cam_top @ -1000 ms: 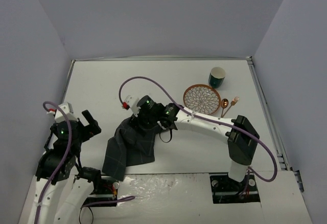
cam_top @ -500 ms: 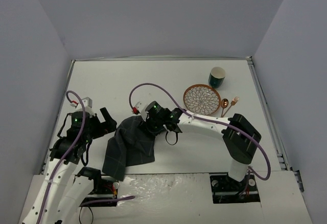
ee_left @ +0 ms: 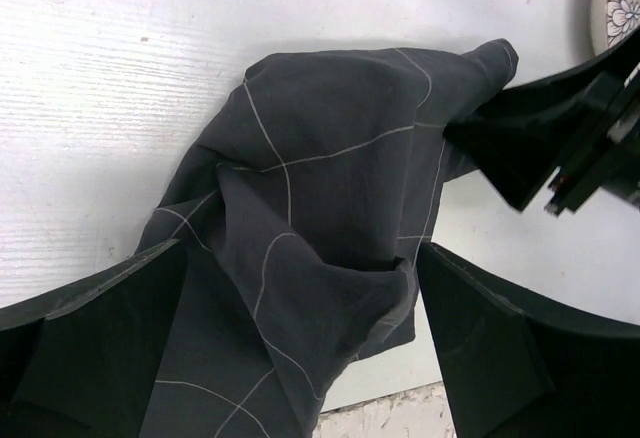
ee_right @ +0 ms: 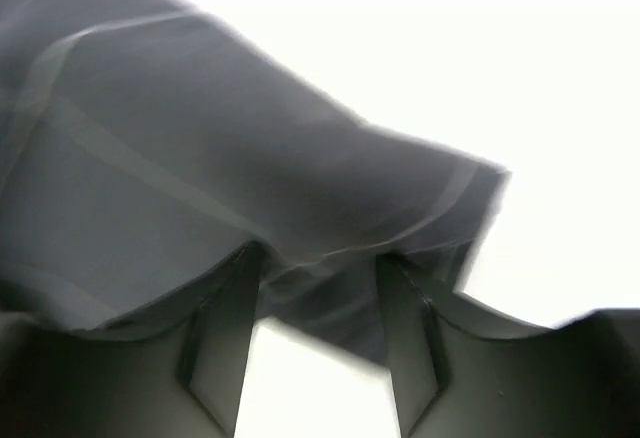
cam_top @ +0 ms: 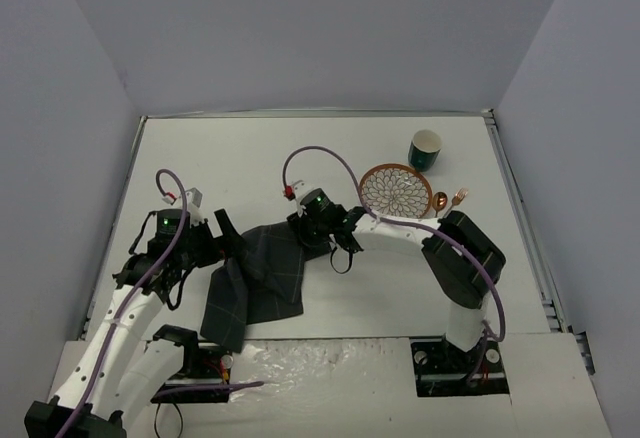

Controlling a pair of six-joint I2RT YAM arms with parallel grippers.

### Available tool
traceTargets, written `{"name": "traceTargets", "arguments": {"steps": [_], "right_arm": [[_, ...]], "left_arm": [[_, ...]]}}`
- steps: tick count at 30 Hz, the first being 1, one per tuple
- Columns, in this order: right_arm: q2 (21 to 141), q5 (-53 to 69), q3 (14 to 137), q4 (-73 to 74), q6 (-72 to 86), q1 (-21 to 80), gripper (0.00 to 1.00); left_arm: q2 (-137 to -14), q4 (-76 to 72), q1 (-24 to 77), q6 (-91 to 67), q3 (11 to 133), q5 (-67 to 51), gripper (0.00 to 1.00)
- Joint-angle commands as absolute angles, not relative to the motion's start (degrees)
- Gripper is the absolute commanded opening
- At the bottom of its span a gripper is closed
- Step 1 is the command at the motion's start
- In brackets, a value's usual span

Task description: Set the dinner table for one person

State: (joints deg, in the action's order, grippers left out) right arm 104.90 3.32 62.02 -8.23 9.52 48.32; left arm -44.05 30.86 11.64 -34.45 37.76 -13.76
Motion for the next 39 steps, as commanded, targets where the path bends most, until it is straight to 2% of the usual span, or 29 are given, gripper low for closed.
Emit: {"name": "traceTargets", "arguments": {"steps": [1, 3, 5, 17, 25, 26, 27, 29, 31, 33, 36, 38, 39], "right_arm": [[106.72, 2.32, 65.24, -13.87, 12.51, 45.09, 0.19], [107.38, 3.13, 66.19, -14.41, 12.61, 43.94, 0.05], [107.31, 2.96, 66.82, -14.96, 12.84, 42.7, 0.0], [107.84, 2.29, 66.57, -15.77, 13.78, 37.05, 0.0], [102.63, 1.63, 62.85, -15.26, 13.36, 35.97, 0.03], [102.05, 1.47, 62.32, -15.09, 13.36, 35.89, 0.05], [100.59, 1.32, 61.43, -14.91, 13.48, 35.84, 0.08], [96.19, 1.05, 59.25, -14.54, 13.85, 35.79, 0.13], [93.03, 0.97, 57.56, -14.3, 14.15, 35.77, 0.16], [89.94, 1.34, 55.53, -13.84, 14.41, 35.8, 0.2], [84.37, 1.58, 53.34, -12.92, 14.06, 36.03, 0.26], [81.45, 1.43, 51.73, -12.69, 13.68, 36.11, 0.3], [80.48, 1.28, 51.2, -12.47, 13.5, 36.12, 0.32]], "left_arm": [[-44.74, 26.46, 11.95, -35.07, 38.44, -14.68, 0.97], [-44.71, 26.46, 11.95, -35.07, 38.48, -14.86, 0.97], [-44.58, 26.46, 11.96, -35.06, 38.4, -14.94, 0.97], [-50.01, 19.91, 12.83, -39.24, 35.58, -16.54, 0.97], [-65.54, 9.51, 16.25, -42.41, 38.44, -14.67, 0.95], [-67.0, 9.17, 16.61, -42.36, 39.31, -14.24, 0.92], [-69.03, 8.64, 17.12, -42.19, 40.47, -13.66, 0.85], [-73.7, 7.36, 18.66, -41.66, 43.02, -11.91, 0.66], [-77.42, 6.02, 19.62, -41.14, 44.77, -11.29, 0.52], [-82.35, 3.91, 20.18, -40.46, 47.21, -11.6, 0.33], [-88.43, 1.59, 20.74, -38.14, 51.7, -11.95, 0.1], [-92.57, 1.12, 21.05, -36.68, 56.07, -12.34, 0.01], [-94.34, 1.12, 21.03, -36.35, 57.86, -12.77, 0.0]]}}
